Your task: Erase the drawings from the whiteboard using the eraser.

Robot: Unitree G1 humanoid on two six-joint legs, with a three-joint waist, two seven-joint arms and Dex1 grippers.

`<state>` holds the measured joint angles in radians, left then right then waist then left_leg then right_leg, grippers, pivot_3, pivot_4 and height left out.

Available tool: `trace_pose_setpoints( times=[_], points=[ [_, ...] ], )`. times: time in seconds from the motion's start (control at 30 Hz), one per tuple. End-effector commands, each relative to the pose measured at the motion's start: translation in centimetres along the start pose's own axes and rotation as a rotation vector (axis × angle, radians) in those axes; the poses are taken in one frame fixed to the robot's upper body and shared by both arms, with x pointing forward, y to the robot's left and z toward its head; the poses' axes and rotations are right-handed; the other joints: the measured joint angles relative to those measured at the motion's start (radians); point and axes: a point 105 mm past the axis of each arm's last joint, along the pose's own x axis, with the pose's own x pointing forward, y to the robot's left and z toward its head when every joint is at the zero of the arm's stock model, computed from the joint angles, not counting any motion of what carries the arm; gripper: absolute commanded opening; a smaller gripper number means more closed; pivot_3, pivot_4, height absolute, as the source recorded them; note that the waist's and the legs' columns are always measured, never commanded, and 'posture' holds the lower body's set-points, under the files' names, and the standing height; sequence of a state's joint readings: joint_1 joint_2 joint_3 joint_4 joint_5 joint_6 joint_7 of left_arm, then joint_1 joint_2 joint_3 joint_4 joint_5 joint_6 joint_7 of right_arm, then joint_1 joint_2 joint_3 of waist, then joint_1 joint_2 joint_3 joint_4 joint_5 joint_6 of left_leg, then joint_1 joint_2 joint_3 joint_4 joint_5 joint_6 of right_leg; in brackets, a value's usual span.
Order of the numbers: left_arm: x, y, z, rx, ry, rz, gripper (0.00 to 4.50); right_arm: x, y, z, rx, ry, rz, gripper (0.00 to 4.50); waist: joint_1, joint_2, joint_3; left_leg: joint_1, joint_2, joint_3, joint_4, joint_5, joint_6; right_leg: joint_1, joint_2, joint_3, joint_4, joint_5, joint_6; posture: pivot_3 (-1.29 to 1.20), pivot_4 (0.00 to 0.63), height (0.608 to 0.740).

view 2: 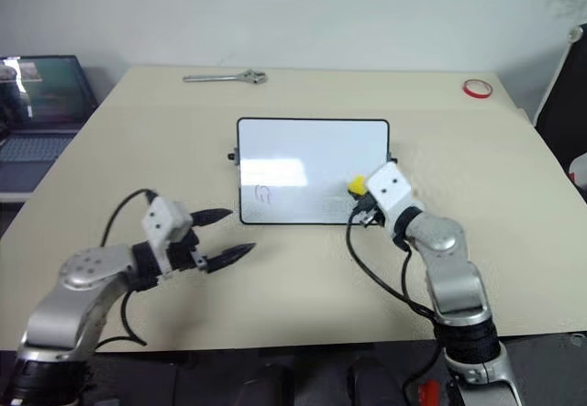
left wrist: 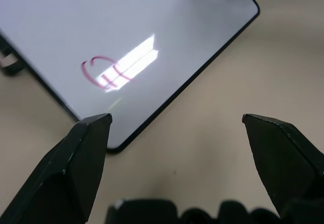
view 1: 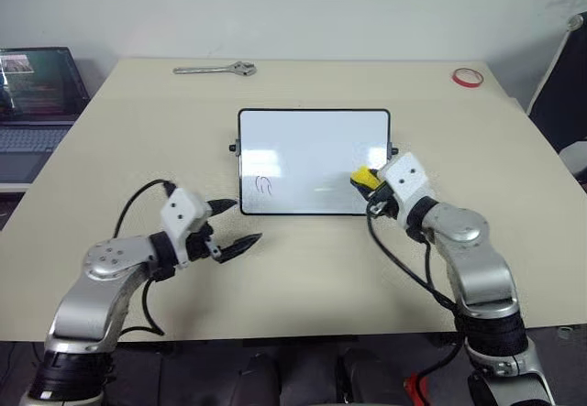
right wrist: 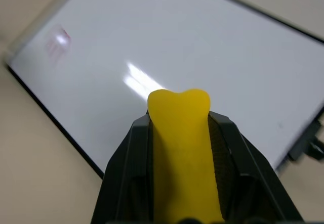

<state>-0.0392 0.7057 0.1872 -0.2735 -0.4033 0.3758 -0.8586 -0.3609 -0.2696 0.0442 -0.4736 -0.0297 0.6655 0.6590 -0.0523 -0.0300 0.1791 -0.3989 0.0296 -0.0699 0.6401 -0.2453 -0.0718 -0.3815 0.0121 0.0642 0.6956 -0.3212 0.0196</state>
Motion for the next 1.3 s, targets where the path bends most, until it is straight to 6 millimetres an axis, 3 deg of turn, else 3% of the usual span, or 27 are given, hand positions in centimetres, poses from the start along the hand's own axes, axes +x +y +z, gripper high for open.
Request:
trace_pose_setpoints(
  times=[0.03,0.17,0.3,0.43,0.57,0.7,0.97,1.13,1.3],
  points=[
    [-2.0,1.2,1.2,-0.010,-0.066,0.095,4.50,-1.7,1.8,1.7,0.001,-0.097,0.128,1.12,0.004,0.000,0.000,0.000,0.000,-0.001,0.000,0.000,0.000,0.000,0.000,-0.001,-0.001,0.000,0.000,0.00,0.150,0.740],
    [-3.7,2.1,0.3,-0.066,-0.060,0.173,4.50,-2.3,3.9,0.8,0.010,-0.087,0.245,1.12,0.006,0.000,0.000,0.001,0.000,-0.003,0.000,0.000,0.000,0.001,-0.001,-0.002,0.000,0.000,0.000,0.00,0.150,0.740],
    [-4.6,2.0,-0.7,-0.075,-0.018,0.195,4.50,-1.5,5.6,-0.3,-0.020,-0.085,0.298,1.12,0.001,0.001,0.001,0.003,0.000,-0.002,0.000,0.000,0.000,0.002,0.000,-0.001,0.001,0.000,0.000,0.00,0.150,0.740],
    [-5.4,2.3,-1.3,-0.084,0.011,0.229,4.50,-1.1,6.2,-0.1,-0.009,-0.117,0.309,1.12,-0.001,0.001,0.001,0.002,0.000,-0.002,0.000,0.000,0.000,0.002,0.000,-0.001,0.001,0.000,0.000,0.00,0.150,0.740],
    [-5.3,3.5,-0.5,-0.098,-0.015,0.276,4.50,-0.9,6.4,-0.2,-0.033,-0.116,0.323,1.12,0.005,0.001,0.001,0.002,0.000,-0.003,0.000,0.000,0.000,0.002,0.000,-0.002,0.001,0.000,0.000,0.00,0.150,0.740],
    [-4.0,3.2,0.5,-0.090,-0.019,0.237,4.50,0.4,6.4,0.3,-0.087,-0.127,0.315,1.12,0.007,0.001,0.001,0.002,0.000,-0.002,0.000,0.000,0.000,0.002,0.000,-0.002,0.001,0.000,0.000,0.00,0.150,0.740],
    [-2.7,3.1,1.7,-0.080,0.003,0.165,4.50,7.4,5.4,2.0,-0.358,-0.124,0.191,1.12,-0.005,0.001,0.001,0.002,0.000,-0.002,0.000,0.000,0.000,0.001,0.002,-0.002,0.002,0.000,-0.001,0.00,0.150,0.740],
    [-2.0,2.7,1.9,-0.069,0.016,0.127,4.50,13.7,6.3,2.8,-0.544,-0.099,0.174,1.12,-0.009,0.001,0.001,0.000,-0.001,0.000,-0.001,0.000,-0.001,-0.003,0.002,-0.001,0.003,0.000,-0.002,0.00,0.150,0.740],
    [-2.1,2.3,1.7,-0.070,0.026,0.117,4.50,16.0,7.2,1.2,-0.581,-0.032,0.229,1.12,-0.006,0.001,0.001,-0.001,0.001,-0.001,-0.003,0.000,-0.001,-0.005,0.001,0.000,0.002,0.000,-0.002,0.00,0.150,0.740]
  ],
)
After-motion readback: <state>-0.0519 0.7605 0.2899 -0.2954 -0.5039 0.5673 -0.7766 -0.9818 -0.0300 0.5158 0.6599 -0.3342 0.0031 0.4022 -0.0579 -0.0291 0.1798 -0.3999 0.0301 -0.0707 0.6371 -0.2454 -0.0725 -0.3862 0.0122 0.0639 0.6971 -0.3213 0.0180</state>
